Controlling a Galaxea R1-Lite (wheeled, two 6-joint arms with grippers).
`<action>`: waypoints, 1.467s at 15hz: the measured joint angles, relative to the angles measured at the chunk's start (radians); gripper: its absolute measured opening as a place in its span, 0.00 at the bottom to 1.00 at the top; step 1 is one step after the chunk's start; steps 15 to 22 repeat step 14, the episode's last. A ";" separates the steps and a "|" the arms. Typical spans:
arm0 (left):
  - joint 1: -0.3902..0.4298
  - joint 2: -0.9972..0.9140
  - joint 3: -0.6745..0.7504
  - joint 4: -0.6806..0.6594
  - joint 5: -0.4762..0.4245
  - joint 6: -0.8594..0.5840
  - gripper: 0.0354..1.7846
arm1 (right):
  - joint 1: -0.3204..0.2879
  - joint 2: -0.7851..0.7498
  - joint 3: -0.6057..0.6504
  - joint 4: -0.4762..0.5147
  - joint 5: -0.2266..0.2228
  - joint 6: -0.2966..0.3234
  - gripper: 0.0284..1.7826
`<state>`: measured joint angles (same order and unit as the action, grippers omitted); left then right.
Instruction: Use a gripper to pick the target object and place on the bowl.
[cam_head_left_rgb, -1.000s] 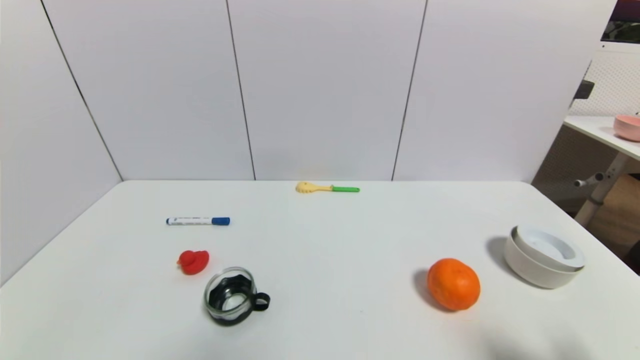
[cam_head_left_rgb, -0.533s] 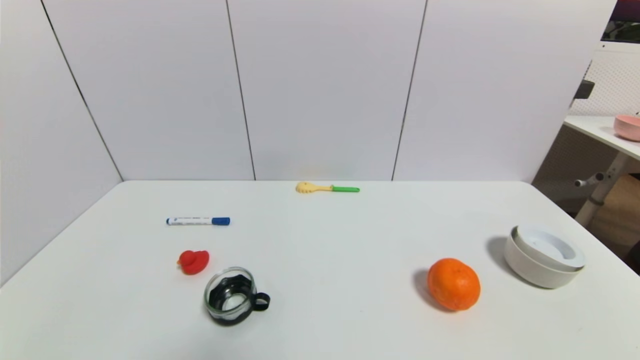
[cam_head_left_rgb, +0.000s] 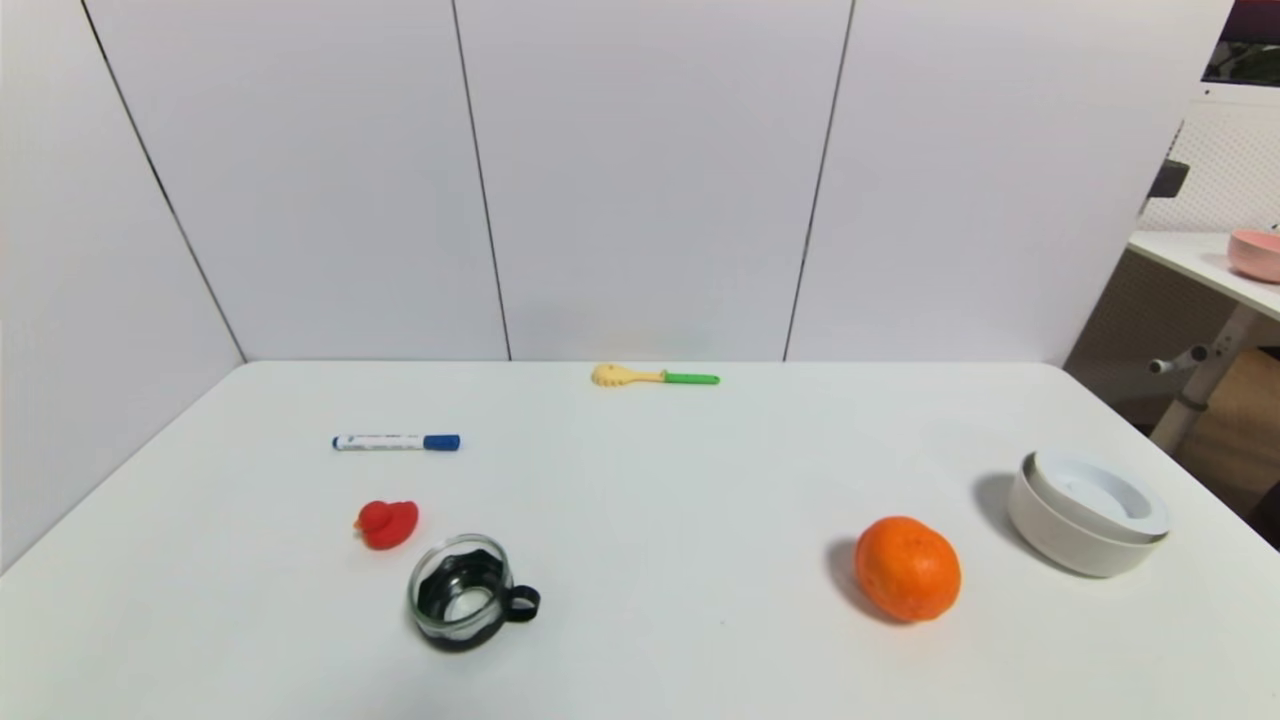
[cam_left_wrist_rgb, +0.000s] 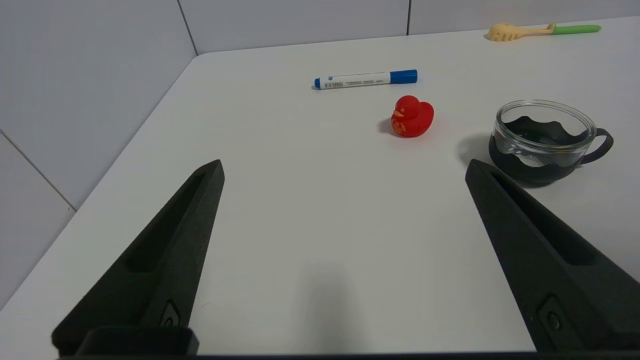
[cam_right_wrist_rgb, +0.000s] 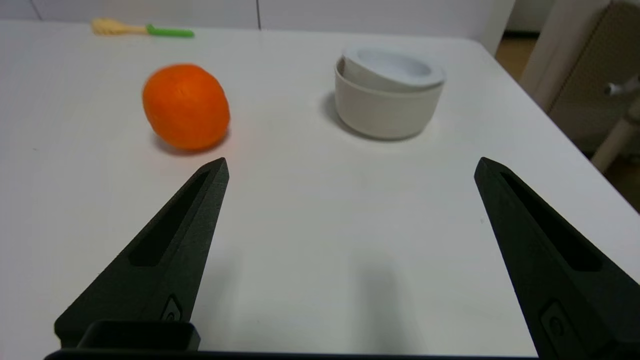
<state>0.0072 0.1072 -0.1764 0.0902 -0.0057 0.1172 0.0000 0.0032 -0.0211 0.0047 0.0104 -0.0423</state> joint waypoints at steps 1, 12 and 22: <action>0.000 0.000 0.000 0.000 0.000 0.000 0.96 | 0.000 -0.003 0.011 -0.015 0.003 0.003 0.95; 0.000 0.000 0.000 0.000 0.000 0.000 0.96 | 0.000 -0.005 0.021 -0.017 0.002 0.001 0.95; 0.000 0.000 0.000 0.000 0.001 0.000 0.96 | 0.000 -0.005 0.021 -0.017 0.000 0.005 0.95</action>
